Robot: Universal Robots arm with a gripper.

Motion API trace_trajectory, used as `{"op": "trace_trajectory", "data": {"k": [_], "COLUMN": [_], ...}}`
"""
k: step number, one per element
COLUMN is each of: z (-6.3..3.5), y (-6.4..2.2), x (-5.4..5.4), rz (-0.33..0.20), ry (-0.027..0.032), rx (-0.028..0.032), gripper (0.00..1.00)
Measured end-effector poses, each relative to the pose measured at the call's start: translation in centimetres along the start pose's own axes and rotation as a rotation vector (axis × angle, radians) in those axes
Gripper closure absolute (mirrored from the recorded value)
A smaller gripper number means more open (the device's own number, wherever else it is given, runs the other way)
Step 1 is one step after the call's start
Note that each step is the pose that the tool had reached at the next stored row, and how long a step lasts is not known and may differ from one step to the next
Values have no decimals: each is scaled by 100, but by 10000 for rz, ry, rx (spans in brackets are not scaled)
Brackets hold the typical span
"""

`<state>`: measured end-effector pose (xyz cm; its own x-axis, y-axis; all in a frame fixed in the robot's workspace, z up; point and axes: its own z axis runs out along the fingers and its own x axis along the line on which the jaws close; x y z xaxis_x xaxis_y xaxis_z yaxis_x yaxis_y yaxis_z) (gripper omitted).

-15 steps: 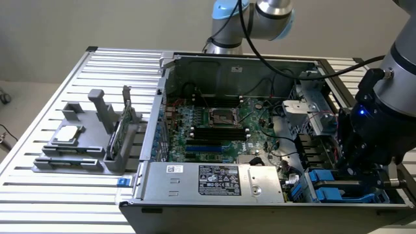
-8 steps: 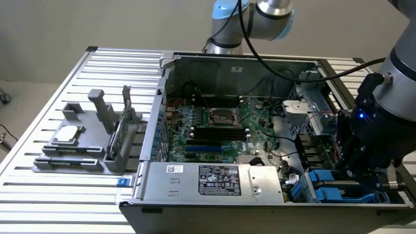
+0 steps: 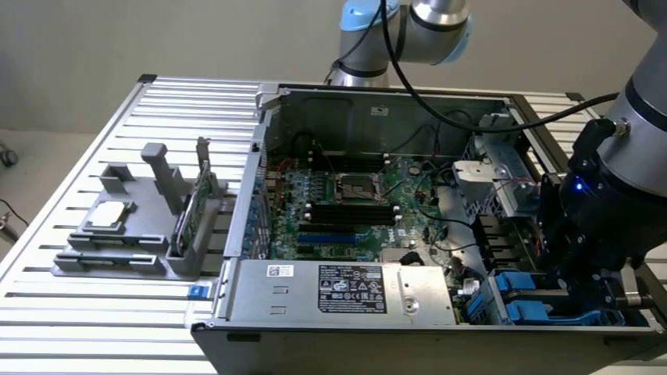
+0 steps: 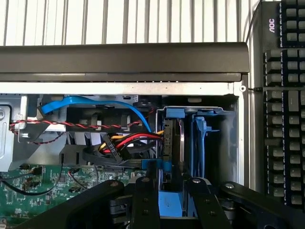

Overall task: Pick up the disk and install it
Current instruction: 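Insert the second disk wire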

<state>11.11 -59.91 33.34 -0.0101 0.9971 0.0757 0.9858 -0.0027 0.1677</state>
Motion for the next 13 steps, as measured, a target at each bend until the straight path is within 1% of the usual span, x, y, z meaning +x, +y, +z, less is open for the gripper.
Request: {"op": "trace_trajectory", "data": {"k": [6,7,9,10,11,12,13], "z": [-51,-70,-114,-138,-155,-163,-162], "y": [-111,-125,-145,-152,-154,-153,-153], "x": [3,5,8,10,11,12,11], "rz": [-115,-136,-168,-178,-180,-184,-188], "ry": [20,23,30,31,32,32,51], "rx": [9,11,13,14,14,13,11], "gripper": [69,71,84,84,89,89,89]}}
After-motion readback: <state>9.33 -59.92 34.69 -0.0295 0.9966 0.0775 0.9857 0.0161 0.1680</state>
